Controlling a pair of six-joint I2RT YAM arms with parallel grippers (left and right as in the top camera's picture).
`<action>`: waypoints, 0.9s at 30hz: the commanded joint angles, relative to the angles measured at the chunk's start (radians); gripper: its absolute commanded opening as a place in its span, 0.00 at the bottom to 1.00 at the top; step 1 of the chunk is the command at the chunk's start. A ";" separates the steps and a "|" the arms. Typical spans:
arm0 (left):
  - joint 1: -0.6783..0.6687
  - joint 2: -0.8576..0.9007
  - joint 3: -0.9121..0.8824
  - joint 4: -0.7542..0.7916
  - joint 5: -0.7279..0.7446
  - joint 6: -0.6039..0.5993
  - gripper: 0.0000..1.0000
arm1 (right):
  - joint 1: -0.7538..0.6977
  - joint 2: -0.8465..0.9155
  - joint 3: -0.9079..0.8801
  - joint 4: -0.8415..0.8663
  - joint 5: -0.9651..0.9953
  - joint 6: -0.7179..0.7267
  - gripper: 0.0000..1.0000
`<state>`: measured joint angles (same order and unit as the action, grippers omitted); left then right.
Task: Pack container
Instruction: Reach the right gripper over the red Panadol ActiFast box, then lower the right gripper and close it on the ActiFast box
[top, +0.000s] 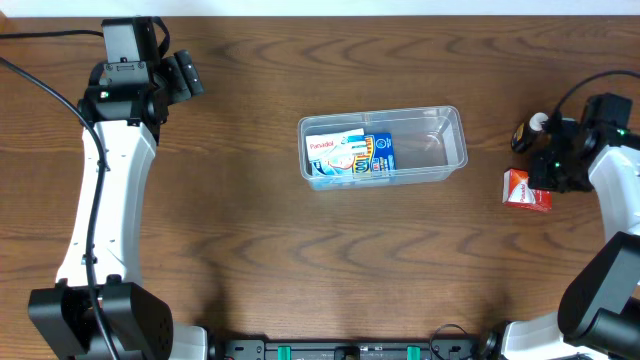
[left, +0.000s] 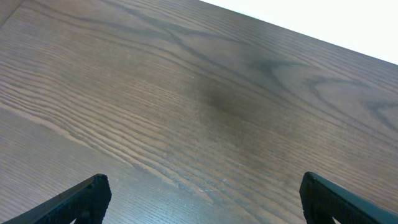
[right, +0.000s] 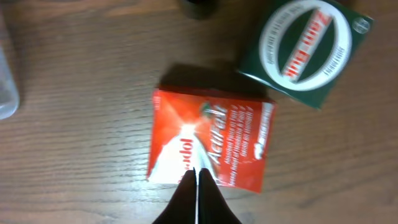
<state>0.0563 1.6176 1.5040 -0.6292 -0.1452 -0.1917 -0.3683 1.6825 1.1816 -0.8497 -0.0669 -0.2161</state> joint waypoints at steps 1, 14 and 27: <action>0.003 -0.015 0.018 -0.003 -0.001 -0.016 0.98 | -0.037 0.007 -0.008 -0.006 0.060 0.121 0.01; 0.003 -0.015 0.018 -0.003 -0.001 -0.016 0.98 | -0.163 0.008 -0.088 0.066 0.163 0.502 0.01; 0.003 -0.015 0.018 -0.003 -0.001 -0.016 0.98 | -0.161 0.008 -0.253 0.306 0.047 0.495 0.01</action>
<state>0.0563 1.6176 1.5040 -0.6292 -0.1452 -0.1917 -0.5251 1.6886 0.9382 -0.5488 0.0174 0.2840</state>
